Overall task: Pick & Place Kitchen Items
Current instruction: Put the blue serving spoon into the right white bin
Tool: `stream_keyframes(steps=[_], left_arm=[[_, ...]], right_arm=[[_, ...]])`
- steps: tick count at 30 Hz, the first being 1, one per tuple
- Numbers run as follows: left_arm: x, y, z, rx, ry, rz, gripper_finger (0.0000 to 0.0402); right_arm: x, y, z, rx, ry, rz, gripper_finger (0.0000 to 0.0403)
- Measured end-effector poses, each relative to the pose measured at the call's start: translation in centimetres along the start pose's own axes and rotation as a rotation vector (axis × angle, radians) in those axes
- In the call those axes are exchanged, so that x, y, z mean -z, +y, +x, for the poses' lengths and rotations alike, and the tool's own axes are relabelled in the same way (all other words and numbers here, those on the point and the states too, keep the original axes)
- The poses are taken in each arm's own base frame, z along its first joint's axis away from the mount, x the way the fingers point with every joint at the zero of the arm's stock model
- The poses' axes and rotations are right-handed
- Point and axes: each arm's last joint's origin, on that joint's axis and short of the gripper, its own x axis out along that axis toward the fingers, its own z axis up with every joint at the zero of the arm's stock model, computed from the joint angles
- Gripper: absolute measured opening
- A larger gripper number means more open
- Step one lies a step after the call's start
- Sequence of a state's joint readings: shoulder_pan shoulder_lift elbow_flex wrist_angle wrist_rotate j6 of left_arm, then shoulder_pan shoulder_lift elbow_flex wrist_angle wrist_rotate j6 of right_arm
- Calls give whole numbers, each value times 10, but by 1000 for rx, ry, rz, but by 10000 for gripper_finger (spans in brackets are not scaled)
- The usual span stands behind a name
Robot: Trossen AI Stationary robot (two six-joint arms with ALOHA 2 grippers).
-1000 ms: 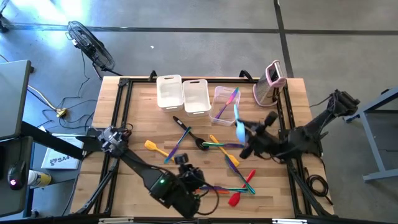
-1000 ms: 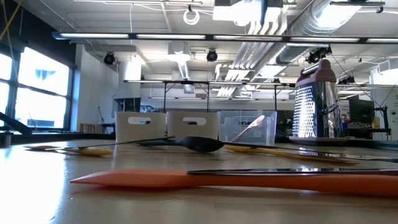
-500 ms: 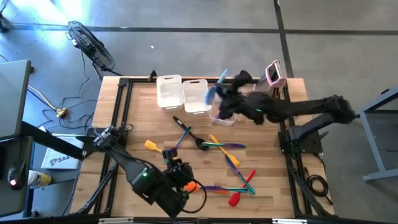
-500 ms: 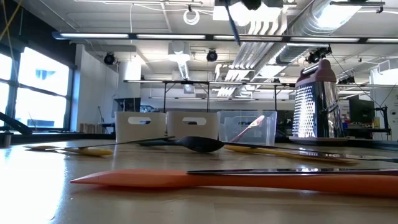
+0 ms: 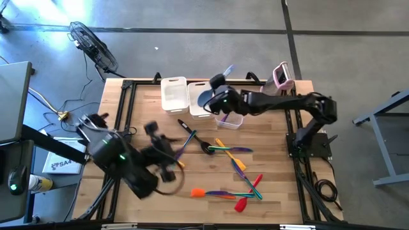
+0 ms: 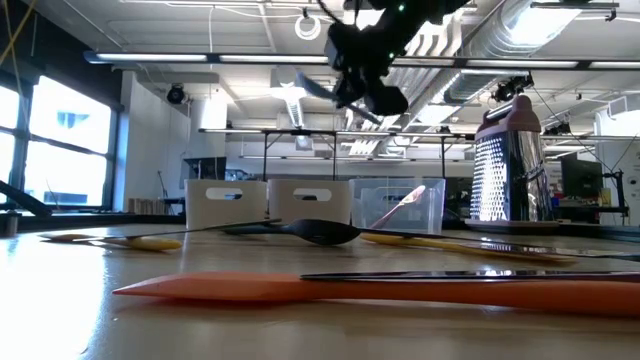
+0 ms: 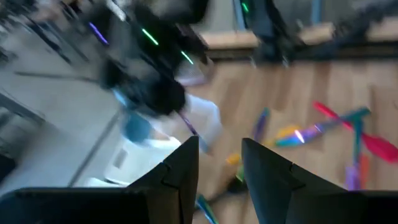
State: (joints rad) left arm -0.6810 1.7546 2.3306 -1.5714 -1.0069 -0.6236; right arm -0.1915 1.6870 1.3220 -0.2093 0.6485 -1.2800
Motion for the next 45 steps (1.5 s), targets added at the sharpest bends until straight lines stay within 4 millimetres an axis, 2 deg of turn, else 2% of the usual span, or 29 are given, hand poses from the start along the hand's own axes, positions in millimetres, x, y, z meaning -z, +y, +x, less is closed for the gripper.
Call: stream_keyframes(steps=[4, 9, 16, 19, 22, 28, 35, 45], left_arm=[[-5, 31, -17, -37, -70, -13, 116], [-7, 53, -28, -22, -92, -49, 116], [11, 48, -19, -51, -48, 48, 116], [25, 41, -10, -92, -28, 110, 116], [37, 40, -5, -125, -18, 131, 116], [50, 53, -6, -140, -22, 67, 116], [51, 64, -12, -141, -41, 4, 116], [51, 62, -11, -139, -41, -38, 116]], right_arm=[[-14, 16, 20, -1, 38, -154, 33], [-28, 37, 44, -10, 71, -320, 33], [-37, 63, 73, -36, 91, -482, 33], [-37, 66, 85, -1, 133, -498, 33], [-32, 63, 89, 12, 162, -496, 33], [-23, 57, 95, 29, 194, -469, 33], [-30, 61, 95, 34, 144, -508, 33], [-31, 67, 94, -5, 132, -531, 33]])
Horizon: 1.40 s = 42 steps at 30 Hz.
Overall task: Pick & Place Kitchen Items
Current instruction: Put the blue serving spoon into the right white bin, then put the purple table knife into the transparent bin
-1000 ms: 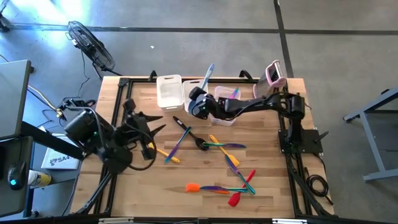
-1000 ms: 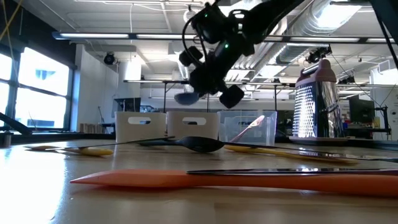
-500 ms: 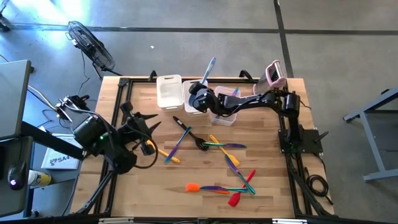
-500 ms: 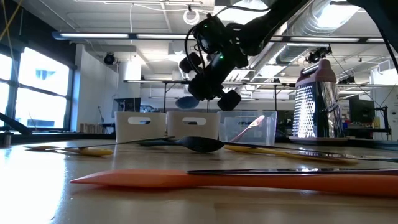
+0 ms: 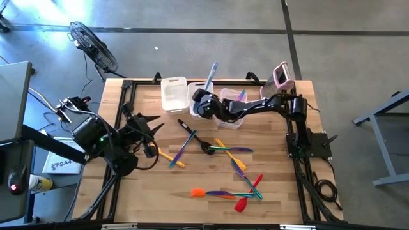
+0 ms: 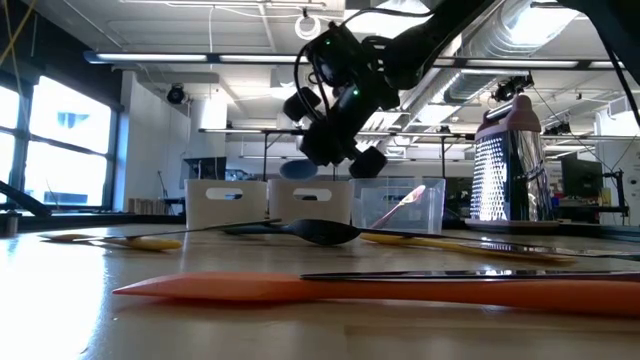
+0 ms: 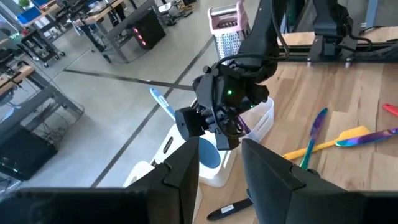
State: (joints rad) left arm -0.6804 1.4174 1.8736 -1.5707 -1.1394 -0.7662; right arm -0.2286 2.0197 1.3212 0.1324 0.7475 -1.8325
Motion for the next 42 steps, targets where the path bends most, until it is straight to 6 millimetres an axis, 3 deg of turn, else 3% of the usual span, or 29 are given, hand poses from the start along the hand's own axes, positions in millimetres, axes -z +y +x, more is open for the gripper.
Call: stream_keyframes(steps=[10, 18, 31, 38, 42], left_arm=[[1, -1, 0, 19, 19, -27, 116], [2, -2, 0, 55, 56, -51, 116], [2, -3, 0, 76, 78, -52, 116], [2, -3, 0, 78, 80, -50, 116], [2, -3, 0, 78, 80, -50, 116]], right_arm=[[0, 4, 1, -25, -27, 12, 33], [-1, 8, 2, -53, -101, 27, 69], [0, 8, 4, -50, -96, 59, 42], [7, -11, 1, 95, 54, 245, 42], [13, -31, -13, 216, 114, 333, 42]])
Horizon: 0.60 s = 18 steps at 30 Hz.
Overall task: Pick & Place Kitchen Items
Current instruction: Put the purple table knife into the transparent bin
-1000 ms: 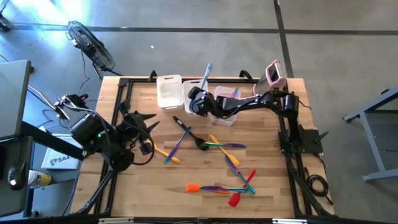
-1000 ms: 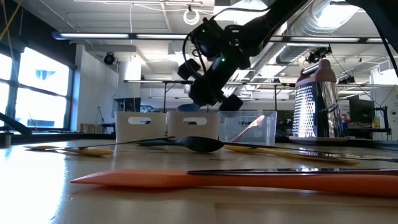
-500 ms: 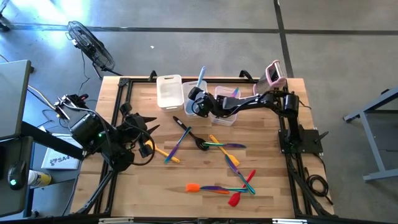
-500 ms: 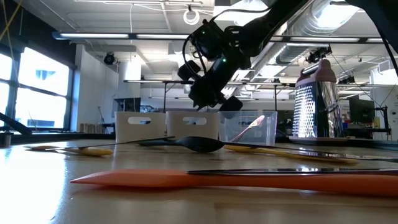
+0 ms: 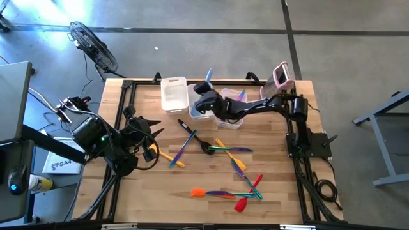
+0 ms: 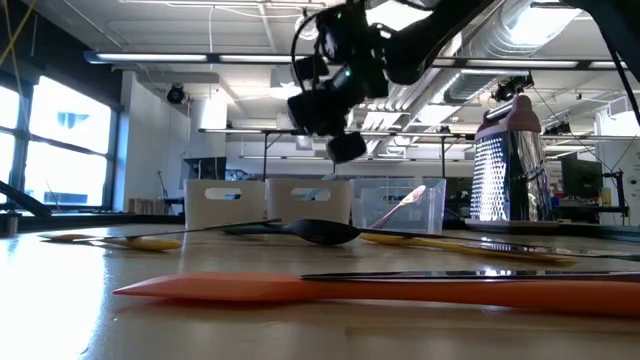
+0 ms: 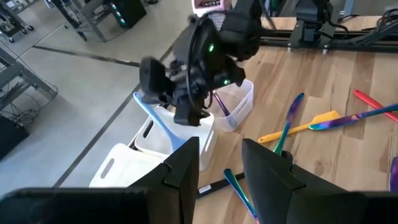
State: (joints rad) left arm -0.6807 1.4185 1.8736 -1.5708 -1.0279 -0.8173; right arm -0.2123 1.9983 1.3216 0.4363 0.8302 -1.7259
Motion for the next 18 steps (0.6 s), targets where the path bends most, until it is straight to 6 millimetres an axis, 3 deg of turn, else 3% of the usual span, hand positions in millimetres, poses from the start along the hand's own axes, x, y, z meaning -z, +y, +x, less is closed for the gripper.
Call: stream_keyframes(steps=[10, 18], left_arm=[[3, -3, 1, 36, 50, -40, 116], [25, -24, 16, 105, 188, -120, 116]], right_arm=[[12, -65, -70, 118, -75, 351, 42], [40, -91, -164, -23, -148, 691, 42]])
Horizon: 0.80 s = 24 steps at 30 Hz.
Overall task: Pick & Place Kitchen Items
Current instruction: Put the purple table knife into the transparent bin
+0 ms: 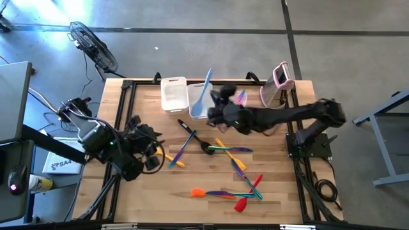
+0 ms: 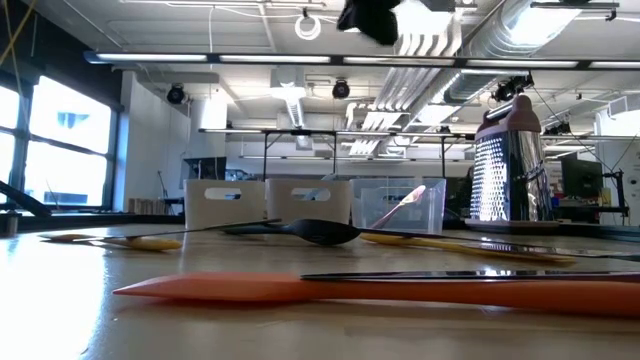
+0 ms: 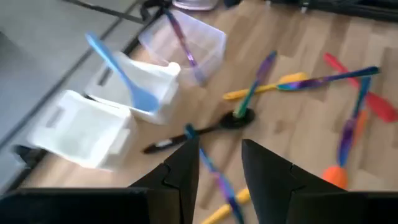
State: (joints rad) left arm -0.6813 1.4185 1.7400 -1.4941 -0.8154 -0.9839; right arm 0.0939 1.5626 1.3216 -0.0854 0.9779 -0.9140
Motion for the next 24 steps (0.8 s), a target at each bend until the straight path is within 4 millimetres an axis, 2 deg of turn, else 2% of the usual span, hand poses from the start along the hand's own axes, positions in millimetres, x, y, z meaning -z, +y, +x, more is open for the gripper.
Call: stream_keyframes(steps=[7, 13, 19, 21, 24], left_arm=[[18, -32, 28, 142, 18, -85, 116], [31, -58, 50, 301, -23, -125, 116], [41, -72, 64, 389, -72, -191, 116], [43, -74, 67, 407, -81, -211, 116], [46, -77, 70, 438, -75, -226, 116]], right_arm=[[22, -13, -86, -269, -50, 357, 42], [39, -17, -137, -823, -110, 587, 42], [34, -6, -179, -1407, -171, 562, 42], [32, 1, -193, -1516, -165, 537, 42], [29, 11, -210, -1532, -106, 551, 42]])
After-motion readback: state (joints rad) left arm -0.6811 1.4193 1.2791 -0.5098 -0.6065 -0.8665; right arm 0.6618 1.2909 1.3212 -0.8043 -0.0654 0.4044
